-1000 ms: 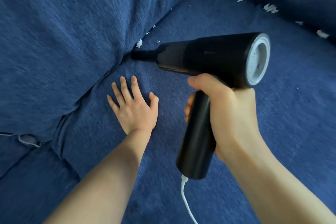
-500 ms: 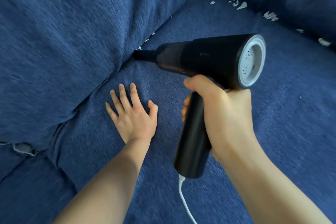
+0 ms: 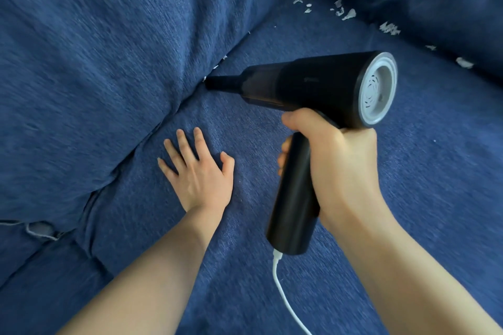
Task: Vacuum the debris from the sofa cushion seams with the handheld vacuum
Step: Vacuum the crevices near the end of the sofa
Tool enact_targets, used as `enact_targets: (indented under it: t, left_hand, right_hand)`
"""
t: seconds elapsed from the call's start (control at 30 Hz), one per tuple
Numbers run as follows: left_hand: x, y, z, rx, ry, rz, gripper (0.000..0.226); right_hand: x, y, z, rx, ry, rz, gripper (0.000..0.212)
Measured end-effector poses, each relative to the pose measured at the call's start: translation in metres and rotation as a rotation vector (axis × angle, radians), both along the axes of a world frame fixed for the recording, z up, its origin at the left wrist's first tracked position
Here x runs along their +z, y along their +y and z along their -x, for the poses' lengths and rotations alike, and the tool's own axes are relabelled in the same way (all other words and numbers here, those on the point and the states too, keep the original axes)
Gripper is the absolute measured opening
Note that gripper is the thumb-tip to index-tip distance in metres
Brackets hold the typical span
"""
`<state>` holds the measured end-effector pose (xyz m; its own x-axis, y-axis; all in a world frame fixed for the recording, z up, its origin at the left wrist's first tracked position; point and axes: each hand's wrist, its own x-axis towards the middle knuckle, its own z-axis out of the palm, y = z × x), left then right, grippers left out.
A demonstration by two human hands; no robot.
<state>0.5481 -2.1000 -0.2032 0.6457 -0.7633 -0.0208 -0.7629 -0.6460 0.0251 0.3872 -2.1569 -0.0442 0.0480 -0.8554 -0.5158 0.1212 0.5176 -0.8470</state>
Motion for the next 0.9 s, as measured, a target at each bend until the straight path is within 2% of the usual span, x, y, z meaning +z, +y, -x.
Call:
enact_targets:
  t: [0.2, 0.3, 0.53, 0.63, 0.73, 0.9]
  left_hand:
    - [0.010, -0.038, 0.017, -0.024, 0.125, 0.050, 0.061]
    - [0.010, -0.067, 0.040, -0.049, 0.177, 0.054, 0.059]
    - [-0.004, -0.071, 0.046, -0.019, 0.081, 0.130, 0.068]
    - [-0.007, -0.073, 0.049, -0.006, 0.068, 0.131, 0.067]
    - [-0.011, -0.073, 0.049, -0.007, 0.048, 0.110, 0.065]
    - [-0.014, -0.076, 0.051, -0.003, 0.022, 0.088, 0.064]
  right_hand:
    - [0.002, -0.011, -0.001, 0.042, 0.002, 0.000, 0.013]
    - [0.000, -0.015, 0.006, 0.026, 0.054, 0.025, 0.036]
    - [-0.006, -0.023, 0.010, 0.057, 0.041, 0.018, 0.023]
    - [-0.009, -0.026, 0.017, 0.019, 0.040, 0.028, 0.028]
    - [-0.010, -0.032, 0.022, -0.017, -0.005, 0.003, 0.014]
    - [-0.005, -0.039, 0.029, -0.068, -0.066, -0.036, 0.031]
